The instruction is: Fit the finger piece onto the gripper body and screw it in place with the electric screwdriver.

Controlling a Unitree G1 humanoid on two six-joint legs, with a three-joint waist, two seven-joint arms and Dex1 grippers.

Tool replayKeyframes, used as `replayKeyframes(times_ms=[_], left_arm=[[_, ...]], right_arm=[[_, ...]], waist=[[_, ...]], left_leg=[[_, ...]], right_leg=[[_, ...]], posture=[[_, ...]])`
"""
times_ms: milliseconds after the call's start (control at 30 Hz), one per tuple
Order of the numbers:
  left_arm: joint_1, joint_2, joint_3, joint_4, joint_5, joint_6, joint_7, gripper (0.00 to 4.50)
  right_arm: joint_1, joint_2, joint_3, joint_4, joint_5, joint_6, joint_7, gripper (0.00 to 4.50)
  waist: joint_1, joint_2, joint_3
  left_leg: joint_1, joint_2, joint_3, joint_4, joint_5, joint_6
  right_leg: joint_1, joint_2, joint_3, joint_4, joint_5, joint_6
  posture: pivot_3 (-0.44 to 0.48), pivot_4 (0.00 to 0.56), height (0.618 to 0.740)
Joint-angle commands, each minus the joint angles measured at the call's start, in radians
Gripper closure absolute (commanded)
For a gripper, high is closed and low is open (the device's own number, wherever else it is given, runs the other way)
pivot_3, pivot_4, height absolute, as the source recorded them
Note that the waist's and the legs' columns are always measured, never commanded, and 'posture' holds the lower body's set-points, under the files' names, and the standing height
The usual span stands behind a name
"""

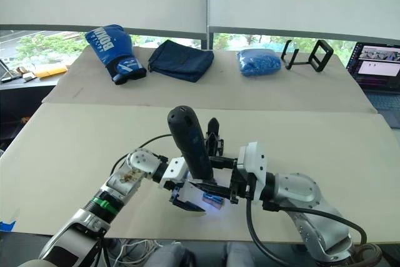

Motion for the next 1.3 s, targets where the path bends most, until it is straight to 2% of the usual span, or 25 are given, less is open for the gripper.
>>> replayKeyframes(times_ms=[33, 333, 467, 633, 800, 967, 1167, 1300], left_arm=[[-0.01, 0.006, 0.034, -0.048, -0.037, 0.012, 0.013, 0.0], [0.052, 0.073, 0.097, -0.167, -0.087, 0.087, 0.054, 0.0], [0.073, 0.079, 0.157, -0.175, -0.107, 0.155, 0.147, 0.0], [0.128, 0.066, 0.189, -0.161, -0.073, 0.134, 0.252, 0.0], [0.153, -0.021, 0.225, -0.176, -0.104, 0.279, 0.421, 0.0], [0.118, -0.099, 0.203, -0.127, -0.033, 0.258, 0.55, 0.0], [0.054, -0.162, 0.179, -0.039, 0.011, 0.224, 0.609, 0.0], [0.025, -0.186, 0.176, 0.054, 0.018, 0.161, 0.596, 0.0]], right_arm=[[-0.044, -0.01, -0.047, -0.064, 0.075, 0.027, -0.023, 2.6], [-0.218, -0.042, -0.13, -0.128, 0.366, 0.212, -0.162, 2.6], [-0.307, -0.061, -0.128, -0.097, 0.402, 0.248, -0.172, 2.6], [-0.334, -0.091, -0.134, -0.065, 0.395, 0.251, -0.147, 2.6], [-0.331, -0.098, -0.131, -0.036, 0.383, 0.251, -0.143, 2.6], [-0.327, -0.093, -0.126, -0.028, 0.376, 0.251, -0.148, 2.6], [-0.329, -0.093, -0.121, -0.026, 0.37, 0.251, -0.148, 2.6], [-0.327, -0.091, -0.118, -0.017, 0.35, 0.244, -0.149, 2.6]], waist=[[0.0, 0.0, 0.0], [-0.004, 0.0, 0.0], [-0.001, 0.0, 0.0], [0.001, 0.0, 0.0], [0.004, 0.0, 0.0], [0.002, 0.0, 0.0], [0.003, 0.0, 0.0], [0.003, 0.0, 0.0]], left_leg=[[0.0, 0.0, 0.0, 0.0, 0.0, 0.0], [0.0, 0.001, 0.0, 0.0, 0.0, 0.0], [0.001, 0.001, 0.0, 0.0, 0.0, 0.0], [0.0, 0.0, 0.0, 0.0, 0.0, 0.0], [0.0, -0.001, 0.0, 0.0, 0.0, 0.001], [0.0, -0.001, 0.0, 0.0, 0.0, 0.001], [0.0, -0.001, 0.0, 0.0, 0.0, 0.0], [0.0, -0.001, 0.0, 0.0, 0.0, 0.0]], right_leg=[[0.0, 0.0, 0.0, 0.0, 0.0, 0.0], [0.0, -0.001, 0.001, 0.0, 0.0, 0.0], [-0.001, -0.002, 0.001, 0.001, 0.0, 0.0], [0.0, -0.002, 0.0, 0.0, 0.0, 0.0], [0.0, -0.002, 0.0, 0.001, 0.0, 0.0], [0.0, -0.002, 0.0, 0.001, 0.0, 0.0], [0.0, -0.002, 0.0, 0.001, 0.0, 0.0], [0.0, -0.002, 0.0, 0.001, 0.0, 0.0]], posture=[[0.0, 0.15, 0.74], [0.0, 0.15, 0.74], [0.0, 0.15, 0.74], [0.0, 0.15, 0.74], [0.0, 0.15, 0.74], [0.0, 0.15, 0.74], [0.0, 0.15, 0.74], [0.0, 0.15, 0.74]])
